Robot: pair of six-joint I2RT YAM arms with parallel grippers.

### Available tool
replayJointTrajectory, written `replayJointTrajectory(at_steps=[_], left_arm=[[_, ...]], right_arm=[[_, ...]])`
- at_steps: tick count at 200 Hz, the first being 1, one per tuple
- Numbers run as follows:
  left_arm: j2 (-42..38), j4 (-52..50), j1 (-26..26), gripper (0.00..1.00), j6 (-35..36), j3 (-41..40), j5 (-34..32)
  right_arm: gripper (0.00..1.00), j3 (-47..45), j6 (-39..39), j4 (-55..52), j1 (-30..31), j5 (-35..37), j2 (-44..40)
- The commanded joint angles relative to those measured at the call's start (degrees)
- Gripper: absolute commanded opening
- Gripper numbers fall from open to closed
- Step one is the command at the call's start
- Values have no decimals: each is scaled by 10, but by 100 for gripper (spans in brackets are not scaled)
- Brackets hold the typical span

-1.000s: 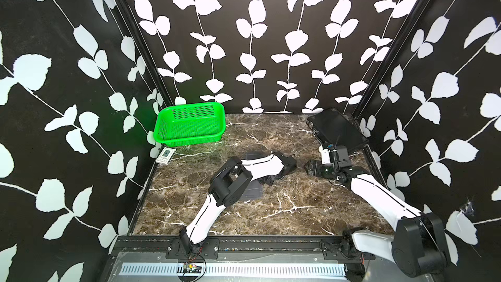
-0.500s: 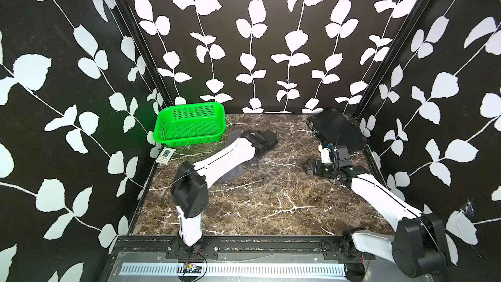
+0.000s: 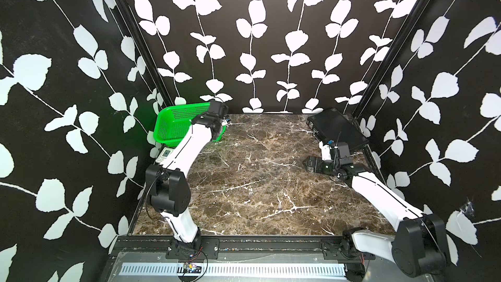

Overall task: Roll up the pillowcase
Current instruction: Place the pillowcase in the bin.

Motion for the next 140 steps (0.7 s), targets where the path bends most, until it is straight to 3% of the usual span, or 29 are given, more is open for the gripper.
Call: replayJointTrajectory(at_steps=[1,60,84,102,129,140], left_arm=[[28,92,37,0,150,38,86],[137,263,125,0,312,79,238],[190,262,164,0,315,126,306],[221,257,189,0,353,145,382],[266,255,211,0,380,184,423],[278,227,224,0,424,191,464]], right_arm=[[99,42,-17,-15,-2,42,8],[99,94,-44,-59,-2,109,54],[99,114,-62,-74,-3,152,74],[99,129,-63,-73,-3,167,93],[99,160,-63,-75,-3,175,132],[99,176,-65,-77,-3,176,146]])
